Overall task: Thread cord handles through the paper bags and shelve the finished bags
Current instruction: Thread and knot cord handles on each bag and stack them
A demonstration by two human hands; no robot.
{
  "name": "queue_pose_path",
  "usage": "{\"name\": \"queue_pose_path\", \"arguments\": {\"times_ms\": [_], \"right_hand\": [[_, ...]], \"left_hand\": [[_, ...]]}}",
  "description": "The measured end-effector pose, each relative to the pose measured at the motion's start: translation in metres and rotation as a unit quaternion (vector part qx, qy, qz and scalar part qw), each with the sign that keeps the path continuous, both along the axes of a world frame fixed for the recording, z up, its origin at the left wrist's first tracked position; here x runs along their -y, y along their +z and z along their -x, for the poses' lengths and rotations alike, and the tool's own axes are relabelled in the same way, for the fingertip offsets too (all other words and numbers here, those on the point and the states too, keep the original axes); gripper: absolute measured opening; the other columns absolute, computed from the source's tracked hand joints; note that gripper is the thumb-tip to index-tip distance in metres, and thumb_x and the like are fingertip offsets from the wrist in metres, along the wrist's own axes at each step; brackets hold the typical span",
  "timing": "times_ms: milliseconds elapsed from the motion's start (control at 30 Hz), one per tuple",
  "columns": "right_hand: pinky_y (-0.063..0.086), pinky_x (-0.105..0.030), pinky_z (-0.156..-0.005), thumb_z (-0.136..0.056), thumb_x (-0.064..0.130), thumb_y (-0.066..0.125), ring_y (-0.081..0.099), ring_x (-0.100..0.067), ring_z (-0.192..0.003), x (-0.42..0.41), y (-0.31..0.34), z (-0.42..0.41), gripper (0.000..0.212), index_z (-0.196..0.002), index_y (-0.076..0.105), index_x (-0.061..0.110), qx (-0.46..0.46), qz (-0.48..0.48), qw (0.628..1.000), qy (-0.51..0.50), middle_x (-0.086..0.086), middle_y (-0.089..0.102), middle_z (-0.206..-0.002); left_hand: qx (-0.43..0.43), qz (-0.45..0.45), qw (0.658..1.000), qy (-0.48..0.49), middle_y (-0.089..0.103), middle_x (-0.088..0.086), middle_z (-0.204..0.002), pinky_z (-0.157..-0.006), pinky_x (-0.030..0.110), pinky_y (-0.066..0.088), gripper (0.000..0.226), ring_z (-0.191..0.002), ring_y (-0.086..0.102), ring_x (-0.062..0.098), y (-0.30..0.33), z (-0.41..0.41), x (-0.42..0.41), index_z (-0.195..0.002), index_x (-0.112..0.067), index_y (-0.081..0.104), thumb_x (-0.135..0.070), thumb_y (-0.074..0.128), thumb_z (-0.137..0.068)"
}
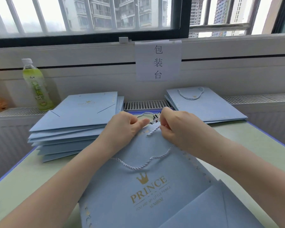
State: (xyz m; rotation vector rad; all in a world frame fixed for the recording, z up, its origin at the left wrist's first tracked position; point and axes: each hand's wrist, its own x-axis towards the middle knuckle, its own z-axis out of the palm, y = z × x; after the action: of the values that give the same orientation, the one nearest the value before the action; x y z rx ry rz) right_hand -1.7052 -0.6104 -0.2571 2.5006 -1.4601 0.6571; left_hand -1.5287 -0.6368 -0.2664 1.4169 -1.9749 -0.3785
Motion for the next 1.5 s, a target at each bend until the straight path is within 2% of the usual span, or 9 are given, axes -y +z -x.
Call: {"name": "queue_pose_path", "arguments": {"times_ms": [233, 400, 600, 733, 900, 1100, 1200, 1367, 1500], "right_hand": [[0.028, -0.027, -0.063, -0.097, 0.025, 0.046, 0.047, -0.011, -0.072, 0.015, 0.0, 0.014, 0.014, -0.091, 0.051, 0.013, 0.228, -0.034, 0.973, -0.03, 0.007, 0.052, -0.078], [0.039, -0.028, -0.069, -0.098, 0.037, 0.042, 0.055, -0.013, -0.082, 0.024, 0.0, 0.023, 0.026, -0.103, 0.056, 0.015, 0.288, -0.194, 0.935, -0.067, 0.002, 0.059, -0.092], [0.048, -0.023, -0.054, -0.093, 0.025, 0.056, 0.058, -0.013, -0.06, 0.023, 0.0, 0.026, 0.013, -0.101, 0.061, 0.015, 0.444, -0.338, 0.83, 0.016, 0.0, 0.065, -0.075], [0.057, -0.028, -0.063, -0.093, 0.018, 0.058, 0.068, -0.016, -0.073, 0.028, 0.002, 0.033, 0.016, -0.107, 0.064, 0.012, 0.502, -0.311, 0.807, 0.016, -0.006, 0.074, -0.09], [0.054, -0.019, -0.055, -0.093, 0.018, 0.058, 0.067, -0.007, -0.06, 0.037, 0.009, 0.061, 0.011, -0.097, 0.067, 0.018, 0.566, -0.24, 0.788, -0.018, 0.003, 0.073, -0.072], [0.052, -0.027, -0.086, -0.092, 0.017, 0.059, 0.065, -0.009, -0.077, 0.052, 0.002, 0.084, 0.02, -0.111, 0.063, 0.012, 0.61, -0.131, 0.775, -0.097, -0.003, 0.068, -0.091], [0.048, -0.032, -0.096, -0.093, 0.017, 0.058, 0.061, -0.015, -0.092, 0.052, 0.001, 0.086, 0.022, -0.113, 0.062, 0.01, 0.627, -0.106, 0.763, -0.113, -0.004, 0.066, -0.098], [0.05, -0.028, -0.081, -0.094, 0.018, 0.057, 0.06, -0.015, -0.078, 0.055, 0.002, 0.088, 0.012, -0.105, 0.061, 0.014, 0.666, -0.086, 0.73, -0.124, -0.004, 0.065, -0.092], [0.048, -0.02, -0.064, -0.094, 0.016, 0.055, 0.054, -0.009, -0.064, 0.054, 0.006, 0.099, 0.011, -0.104, 0.059, 0.013, 0.728, -0.023, 0.669, -0.148, 0.002, 0.058, -0.077]], "left_hand": [[0.006, -0.012, 1.0, -0.025, 0.05, 0.004, -0.059, -0.053, 0.024, 0.032, 0.049, -0.052, 0.037, 0.012, 0.001, -0.001, 0.0, -0.071, 0.002, 0.057, -0.045, 0.065, -0.083], [-0.049, 0.101, 0.994, 0.012, 0.051, -0.006, -0.052, -0.053, 0.028, 0.034, 0.031, -0.05, 0.042, 0.011, 0.004, -0.001, -0.005, -0.067, -0.014, 0.06, -0.039, 0.067, -0.083], [0.013, 0.189, 0.98, 0.065, 0.051, -0.007, -0.056, -0.059, 0.031, 0.035, 0.019, -0.057, 0.046, 0.016, 0.006, -0.003, -0.006, -0.075, -0.015, 0.061, -0.03, 0.069, -0.083], [0.055, 0.226, 0.973, -0.013, 0.066, -0.003, -0.089, -0.079, 0.035, 0.047, 0.017, -0.086, 0.059, 0.019, 0.002, 0.004, -0.006, -0.093, -0.016, 0.069, -0.03, 0.062, -0.085], [0.151, 0.237, 0.947, -0.156, 0.061, 0.001, -0.128, -0.105, 0.026, 0.033, 0.037, -0.127, 0.048, 0.025, -0.009, 0.016, -0.01, -0.108, -0.022, 0.071, -0.042, 0.048, -0.088], [0.12, 0.189, 0.94, -0.259, 0.064, -0.004, -0.12, -0.1, 0.008, 0.027, 0.039, -0.117, 0.046, 0.006, -0.018, 0.031, -0.02, -0.1, -0.017, 0.071, -0.045, 0.045, -0.09], [0.106, 0.183, 0.944, -0.253, 0.064, -0.006, -0.12, -0.1, 0.011, 0.032, 0.043, -0.116, 0.048, 0.004, -0.02, 0.032, -0.019, -0.099, -0.014, 0.069, -0.048, 0.044, -0.089], [0.123, 0.218, 0.96, -0.128, 0.046, -0.005, -0.142, -0.109, 0.029, 0.024, 0.052, -0.136, 0.028, 0.011, -0.017, 0.027, -0.018, -0.119, -0.022, 0.06, -0.055, 0.035, -0.087], [-0.035, 0.116, 0.991, 0.053, 0.043, 0.004, -0.138, -0.104, 0.032, 0.029, 0.057, -0.128, 0.038, 0.021, -0.003, 0.021, -0.016, -0.14, -0.018, 0.037, -0.042, 0.054, -0.092]]}}
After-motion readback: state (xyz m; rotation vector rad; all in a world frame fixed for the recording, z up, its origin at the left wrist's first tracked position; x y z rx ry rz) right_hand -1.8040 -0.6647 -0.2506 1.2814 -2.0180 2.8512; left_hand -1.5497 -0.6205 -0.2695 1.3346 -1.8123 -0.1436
